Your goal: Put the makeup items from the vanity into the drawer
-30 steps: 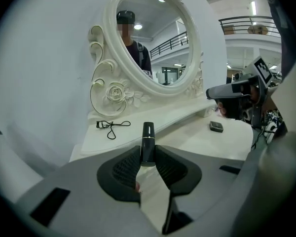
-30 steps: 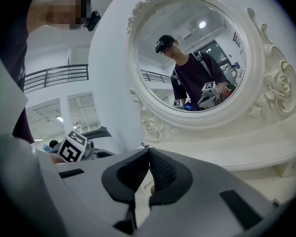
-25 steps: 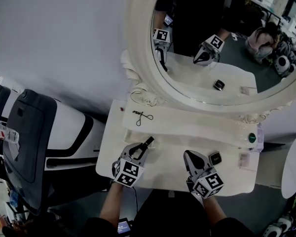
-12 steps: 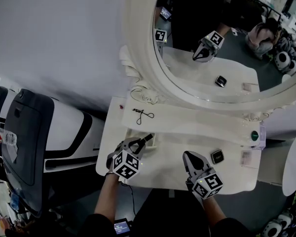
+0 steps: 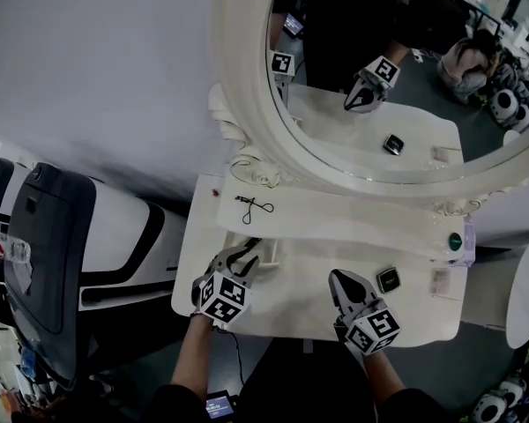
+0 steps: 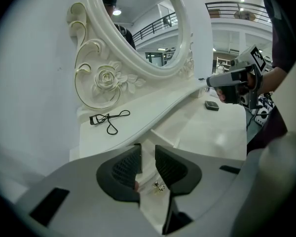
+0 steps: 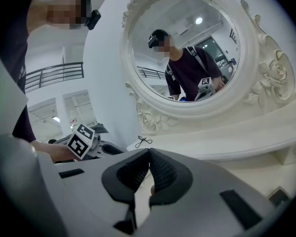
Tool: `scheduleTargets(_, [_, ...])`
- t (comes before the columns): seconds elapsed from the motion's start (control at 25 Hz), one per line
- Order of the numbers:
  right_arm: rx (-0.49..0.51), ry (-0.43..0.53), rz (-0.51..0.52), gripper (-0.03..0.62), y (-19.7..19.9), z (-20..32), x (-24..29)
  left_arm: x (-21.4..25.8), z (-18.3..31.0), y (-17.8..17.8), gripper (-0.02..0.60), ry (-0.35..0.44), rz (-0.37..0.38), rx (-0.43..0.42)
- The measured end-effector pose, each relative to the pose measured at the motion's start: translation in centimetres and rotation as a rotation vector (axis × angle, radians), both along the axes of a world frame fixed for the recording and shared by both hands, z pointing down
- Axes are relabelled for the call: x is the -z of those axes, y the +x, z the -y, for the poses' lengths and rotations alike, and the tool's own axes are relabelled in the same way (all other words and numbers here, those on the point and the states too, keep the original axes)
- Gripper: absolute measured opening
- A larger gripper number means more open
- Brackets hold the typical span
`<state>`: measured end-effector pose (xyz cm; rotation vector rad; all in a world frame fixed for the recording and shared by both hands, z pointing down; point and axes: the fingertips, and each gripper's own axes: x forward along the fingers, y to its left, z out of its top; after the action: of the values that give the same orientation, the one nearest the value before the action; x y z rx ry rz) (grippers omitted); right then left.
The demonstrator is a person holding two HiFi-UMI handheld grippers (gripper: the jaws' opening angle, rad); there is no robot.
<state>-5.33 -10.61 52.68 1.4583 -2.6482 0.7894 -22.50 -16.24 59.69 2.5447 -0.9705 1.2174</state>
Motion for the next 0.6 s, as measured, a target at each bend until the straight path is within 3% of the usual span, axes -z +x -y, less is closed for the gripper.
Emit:
scheduleTargets(0.2, [0.002,0.017,0.0,0.025,0.6,-0.3,0.5,1.5,-1.1,2.1,0.088,0.011,-0.092,0.018])
scheduleTargets(0.6, [-0.004,0.072,0.001,0.025,2.8,-1.9,3.3,8.4,-3.5,8.1,0.021,0.132,-0.298,0.074])
